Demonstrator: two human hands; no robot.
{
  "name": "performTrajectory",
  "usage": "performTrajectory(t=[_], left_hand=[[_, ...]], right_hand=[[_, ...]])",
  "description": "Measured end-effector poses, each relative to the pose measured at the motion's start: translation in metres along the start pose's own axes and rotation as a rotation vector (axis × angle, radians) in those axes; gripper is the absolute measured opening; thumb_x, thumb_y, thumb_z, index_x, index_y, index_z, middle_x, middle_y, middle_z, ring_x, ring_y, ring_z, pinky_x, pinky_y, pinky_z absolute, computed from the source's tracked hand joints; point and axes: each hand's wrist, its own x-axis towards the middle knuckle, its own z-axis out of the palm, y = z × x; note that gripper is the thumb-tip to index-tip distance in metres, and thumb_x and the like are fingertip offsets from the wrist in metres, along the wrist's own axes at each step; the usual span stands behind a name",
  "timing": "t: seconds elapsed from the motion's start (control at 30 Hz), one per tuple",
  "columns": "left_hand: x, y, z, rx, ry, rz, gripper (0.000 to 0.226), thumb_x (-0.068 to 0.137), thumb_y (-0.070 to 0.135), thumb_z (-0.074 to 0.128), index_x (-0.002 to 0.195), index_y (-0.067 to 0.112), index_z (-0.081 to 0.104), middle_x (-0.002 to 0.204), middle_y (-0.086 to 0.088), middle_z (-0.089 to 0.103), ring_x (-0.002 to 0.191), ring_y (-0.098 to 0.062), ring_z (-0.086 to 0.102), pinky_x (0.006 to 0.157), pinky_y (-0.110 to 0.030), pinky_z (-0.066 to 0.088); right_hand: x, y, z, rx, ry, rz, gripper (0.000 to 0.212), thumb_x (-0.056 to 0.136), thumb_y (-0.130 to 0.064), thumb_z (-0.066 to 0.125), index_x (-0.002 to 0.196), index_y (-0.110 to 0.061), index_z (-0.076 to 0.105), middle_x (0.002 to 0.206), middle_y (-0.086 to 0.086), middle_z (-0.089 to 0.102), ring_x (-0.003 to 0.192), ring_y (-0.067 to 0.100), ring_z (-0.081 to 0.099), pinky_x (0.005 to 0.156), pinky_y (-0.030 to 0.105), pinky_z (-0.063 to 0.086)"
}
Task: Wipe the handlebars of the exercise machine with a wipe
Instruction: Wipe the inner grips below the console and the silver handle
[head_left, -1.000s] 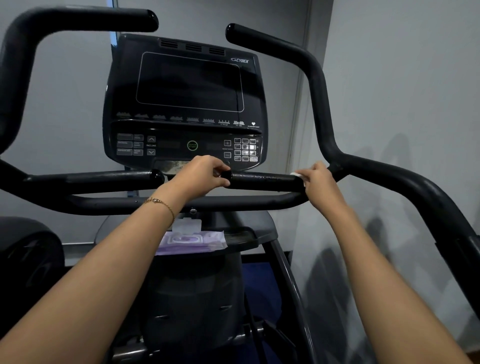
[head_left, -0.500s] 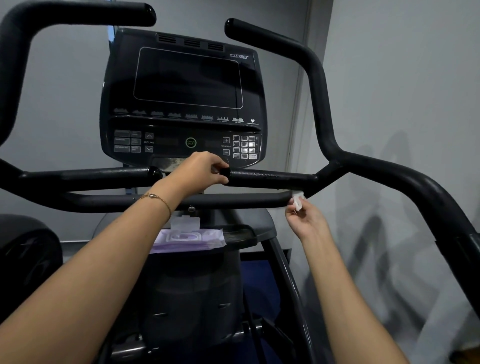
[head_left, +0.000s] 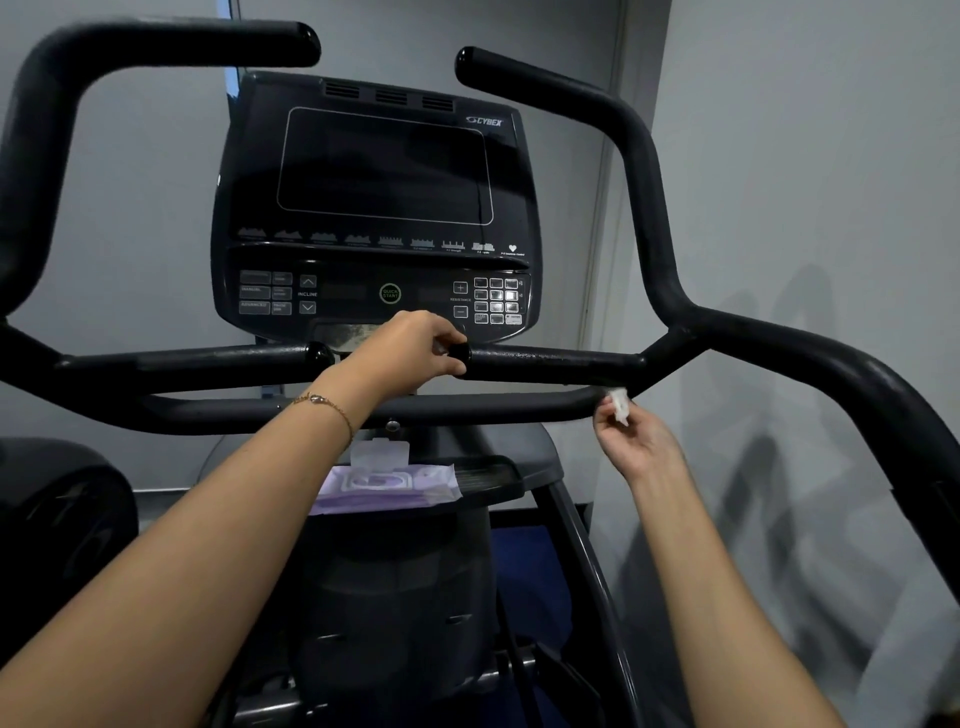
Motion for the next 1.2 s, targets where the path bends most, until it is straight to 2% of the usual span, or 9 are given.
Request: performTrajectory(t=[0.13, 0.3, 0.4, 0.53, 0.7, 0.83, 0.97, 1.1, 1.2], left_hand=[[-0.001, 0.0, 0.0, 0.015, 0.003, -0.006, 0.04, 0.081, 0.024, 0.071, 0.12, 0.017, 0.062, 0.112, -0.004, 0.065, 0.103, -0.015, 0.06, 0.093, -0.033, 0.049], [-0.002, 0.002, 0.0, 0.036, 0.009, -0.018, 0.04, 0.082, 0.026, 0.071, 0.12, 0.02, 0.062, 0.11, -0.003, 0.065, 0.101, -0.016, 0.06, 0.092, -0.037, 0.049], [-0.003, 0.003, -0.002, 0.042, 0.007, -0.018, 0.04, 0.082, 0.026, 0.071, 0.121, 0.019, 0.062, 0.111, -0.004, 0.065, 0.102, -0.016, 0.059, 0.093, -0.035, 0.049], [-0.005, 0.004, 0.0, 0.04, 0.013, -0.02, 0.04, 0.083, 0.026, 0.07, 0.121, 0.02, 0.061, 0.112, -0.003, 0.064, 0.103, -0.016, 0.059, 0.093, -0.035, 0.049], [-0.005, 0.004, -0.002, 0.044, 0.008, -0.014, 0.04, 0.082, 0.026, 0.07, 0.121, 0.019, 0.062, 0.112, -0.004, 0.064, 0.102, -0.016, 0.059, 0.092, -0.034, 0.049], [-0.006, 0.004, 0.0, 0.027, 0.013, -0.011, 0.04, 0.083, 0.024, 0.069, 0.122, 0.018, 0.061, 0.113, -0.002, 0.064, 0.103, -0.013, 0.058, 0.092, -0.031, 0.048], [-0.006, 0.004, -0.002, 0.036, 0.017, -0.012, 0.04, 0.083, 0.026, 0.069, 0.122, 0.019, 0.061, 0.113, -0.002, 0.064, 0.103, -0.013, 0.058, 0.09, -0.031, 0.049], [-0.007, 0.002, 0.0, 0.027, 0.032, -0.014, 0.038, 0.083, 0.026, 0.07, 0.12, 0.021, 0.062, 0.113, 0.0, 0.065, 0.103, -0.012, 0.058, 0.089, -0.029, 0.048], [-0.006, 0.001, 0.001, 0.03, 0.032, -0.011, 0.039, 0.082, 0.027, 0.07, 0.12, 0.022, 0.062, 0.112, 0.001, 0.064, 0.102, -0.012, 0.058, 0.089, -0.03, 0.048]], right_hand=[[-0.01, 0.021, 0.007, -0.126, -0.027, 0.027, 0.019, 0.095, 0.005, 0.035, 0.084, -0.003, 0.048, 0.079, 0.012, 0.048, 0.063, 0.013, 0.045, 0.038, 0.014, 0.041], [-0.014, 0.024, 0.005, 0.051, -0.062, 0.039, 0.019, 0.097, 0.0, 0.033, 0.088, -0.004, 0.049, 0.079, 0.012, 0.049, 0.063, 0.013, 0.046, 0.041, 0.016, 0.044], [-0.013, 0.042, 0.015, 0.004, -0.066, 0.077, 0.02, 0.095, 0.001, 0.033, 0.085, -0.003, 0.05, 0.079, 0.011, 0.051, 0.064, 0.013, 0.047, 0.041, 0.017, 0.043], [-0.023, 0.048, 0.008, 0.013, -0.105, 0.122, 0.018, 0.095, 0.003, 0.032, 0.091, -0.002, 0.05, 0.08, 0.015, 0.05, 0.064, 0.014, 0.046, 0.041, 0.016, 0.044], [-0.018, 0.063, 0.021, -0.02, -0.149, 0.121, 0.015, 0.079, 0.01, 0.043, 0.08, -0.003, 0.05, 0.078, 0.01, 0.049, 0.066, 0.012, 0.047, 0.04, 0.014, 0.044], [-0.027, 0.074, 0.016, -0.067, -0.172, 0.141, 0.022, 0.091, 0.009, 0.033, 0.082, -0.003, 0.049, 0.077, 0.013, 0.052, 0.065, 0.015, 0.047, 0.042, 0.016, 0.043], [-0.019, 0.078, 0.025, -0.028, -0.2, 0.123, 0.019, 0.074, 0.012, 0.04, 0.078, -0.004, 0.048, 0.068, 0.01, 0.053, 0.058, 0.013, 0.049, 0.039, 0.015, 0.043], [-0.034, 0.115, 0.031, -0.191, -0.255, 0.21, 0.026, 0.091, 0.011, 0.031, 0.08, -0.003, 0.05, 0.078, 0.013, 0.054, 0.061, 0.015, 0.052, 0.042, 0.016, 0.046], [-0.035, 0.102, 0.026, -0.152, -0.221, 0.169, 0.021, 0.087, 0.01, 0.036, 0.081, -0.003, 0.051, 0.077, 0.012, 0.056, 0.058, 0.014, 0.055, 0.045, 0.016, 0.048]])
